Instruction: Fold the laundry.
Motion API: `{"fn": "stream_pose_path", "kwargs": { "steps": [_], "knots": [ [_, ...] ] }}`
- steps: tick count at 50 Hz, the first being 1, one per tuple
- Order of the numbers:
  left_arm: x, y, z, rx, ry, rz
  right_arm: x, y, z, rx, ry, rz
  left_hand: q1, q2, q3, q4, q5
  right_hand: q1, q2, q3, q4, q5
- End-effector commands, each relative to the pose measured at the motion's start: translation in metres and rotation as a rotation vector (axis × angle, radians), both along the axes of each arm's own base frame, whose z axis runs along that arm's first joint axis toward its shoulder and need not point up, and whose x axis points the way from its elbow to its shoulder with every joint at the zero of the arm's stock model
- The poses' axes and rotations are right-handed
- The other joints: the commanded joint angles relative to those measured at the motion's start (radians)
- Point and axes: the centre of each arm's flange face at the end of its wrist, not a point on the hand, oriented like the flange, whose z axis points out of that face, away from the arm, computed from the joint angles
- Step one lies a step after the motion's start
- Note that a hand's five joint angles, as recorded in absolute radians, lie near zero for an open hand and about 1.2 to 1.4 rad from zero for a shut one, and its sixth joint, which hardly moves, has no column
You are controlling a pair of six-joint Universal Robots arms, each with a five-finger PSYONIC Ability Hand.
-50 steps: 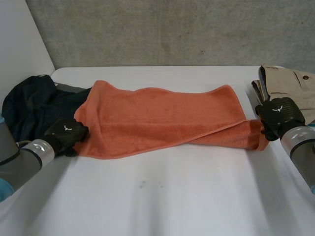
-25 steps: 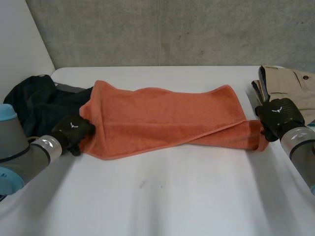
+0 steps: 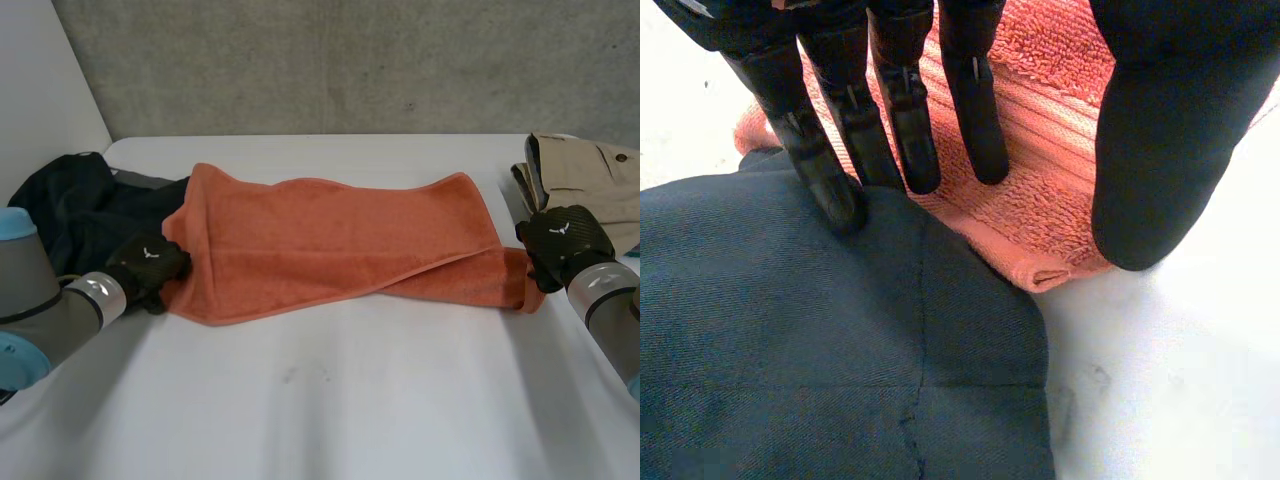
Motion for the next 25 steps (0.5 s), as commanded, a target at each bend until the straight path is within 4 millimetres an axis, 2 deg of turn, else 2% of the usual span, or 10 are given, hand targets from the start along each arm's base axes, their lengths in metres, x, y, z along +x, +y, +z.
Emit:
{"fn": "stream_pose_path", "kwargs": {
  "steps": [1, 4, 12, 25],
  "knots": [
    [-0.004, -0.007, -0.005, -0.004, -0.002, -0.009, 0.000, 0.000, -0.001, 0.005, 0.001, 0.001, 0.104, 0.110, 0.111, 0.108, 0.110, 0.419, 0.227, 0.212, 0.207, 0.233],
    [-0.004, -0.009, -0.004, -0.009, -0.002, -0.008, 0.000, 0.000, -0.002, 0.007, 0.002, 0.001, 0.127, 0.134, 0.134, 0.131, 0.134, 0.419, 0.227, 0.212, 0.207, 0.233],
    [-0.005, -0.017, -0.001, -0.030, 0.000, -0.007, 0.000, 0.000, -0.002, 0.006, 0.003, 0.001, 0.385, 0.392, 0.393, 0.390, 0.392, 0.419, 0.227, 0.212, 0.207, 0.233],
    [-0.006, -0.025, 0.003, -0.059, 0.002, -0.010, 0.000, 0.000, -0.002, 0.006, 0.004, 0.001, 0.298, 0.304, 0.305, 0.302, 0.304, 0.419, 0.227, 0.212, 0.207, 0.233]
  ]
}}
